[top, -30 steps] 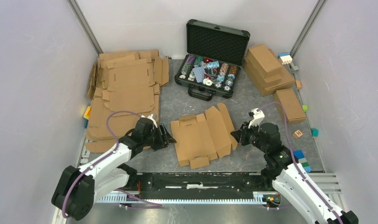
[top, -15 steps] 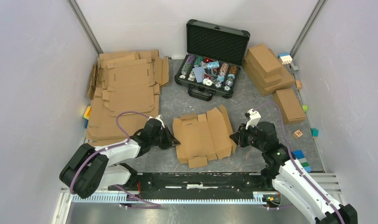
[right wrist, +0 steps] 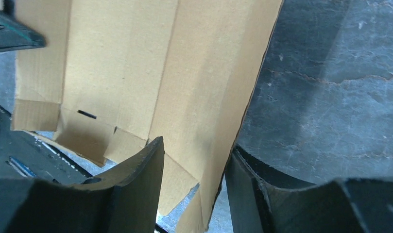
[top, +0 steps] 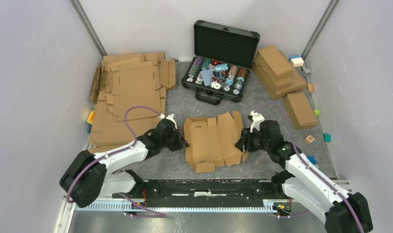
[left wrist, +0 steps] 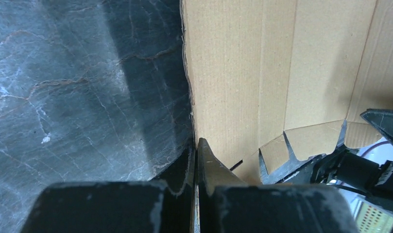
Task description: Fold the paper box
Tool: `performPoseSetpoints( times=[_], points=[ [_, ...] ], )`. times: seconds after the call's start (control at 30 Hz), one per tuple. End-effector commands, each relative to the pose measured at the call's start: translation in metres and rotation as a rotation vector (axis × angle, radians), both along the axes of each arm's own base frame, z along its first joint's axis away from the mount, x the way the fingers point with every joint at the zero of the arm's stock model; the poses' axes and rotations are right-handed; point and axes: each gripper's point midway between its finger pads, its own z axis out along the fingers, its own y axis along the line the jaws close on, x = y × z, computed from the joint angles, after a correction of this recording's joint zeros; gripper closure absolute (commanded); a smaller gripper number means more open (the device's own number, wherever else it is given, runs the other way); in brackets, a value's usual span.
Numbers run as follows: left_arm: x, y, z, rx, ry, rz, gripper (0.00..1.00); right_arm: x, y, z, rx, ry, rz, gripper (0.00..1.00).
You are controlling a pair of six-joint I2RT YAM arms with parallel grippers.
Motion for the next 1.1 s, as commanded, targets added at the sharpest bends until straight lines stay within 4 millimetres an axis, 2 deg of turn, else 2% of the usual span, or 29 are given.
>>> performPoseSetpoints(
  times=[0.0,0.07,0.1,0.17,0.27,0.33,0.5,0.53,0.7,1.0,1.03,1.07],
  points=[
    [0.007,0.004,0.018,0.110,-0.106,-0.039,0.98,0.016,-0.010,0.008,-0.084,-0.023,-0.041,0.46],
    [0.007,0.002,0.023,0.121,-0.133,-0.050,0.98,0.018,-0.013,0.005,-0.099,-0.024,-0.051,0.36],
    [0.006,0.001,0.026,0.119,-0.146,-0.062,0.98,0.018,-0.012,0.004,-0.101,-0.023,-0.046,0.34],
    [0.008,-0.001,0.033,0.131,-0.192,-0.067,0.98,0.017,-0.007,0.006,-0.084,-0.028,-0.016,0.37],
    [0.006,-0.004,0.045,0.124,-0.246,-0.082,0.98,0.008,0.017,0.022,0.029,-0.045,0.107,0.45],
    [0.005,-0.006,0.051,0.115,-0.282,-0.086,0.98,0.005,0.027,0.037,0.096,-0.082,0.149,0.44],
    [0.003,-0.008,0.071,0.073,-0.392,-0.072,0.98,0.005,0.029,0.059,0.141,-0.184,0.162,0.39],
    [0.003,-0.008,0.075,0.069,-0.417,-0.073,0.98,0.005,0.028,0.060,0.141,-0.191,0.161,0.42],
    [0.007,-0.003,0.080,0.131,-0.511,-0.078,0.98,0.003,0.032,0.064,0.160,-0.233,0.197,0.72],
    [0.023,-0.023,0.093,0.212,-0.675,-0.084,0.98,0.012,0.029,0.089,0.155,-0.316,0.171,0.89],
    [0.027,-0.024,0.095,0.220,-0.692,-0.073,0.98,0.014,0.027,0.094,0.148,-0.328,0.163,0.96],
    [0.031,-0.027,0.100,0.217,-0.712,-0.066,0.98,0.016,0.026,0.097,0.139,-0.339,0.156,0.97]
  ],
)
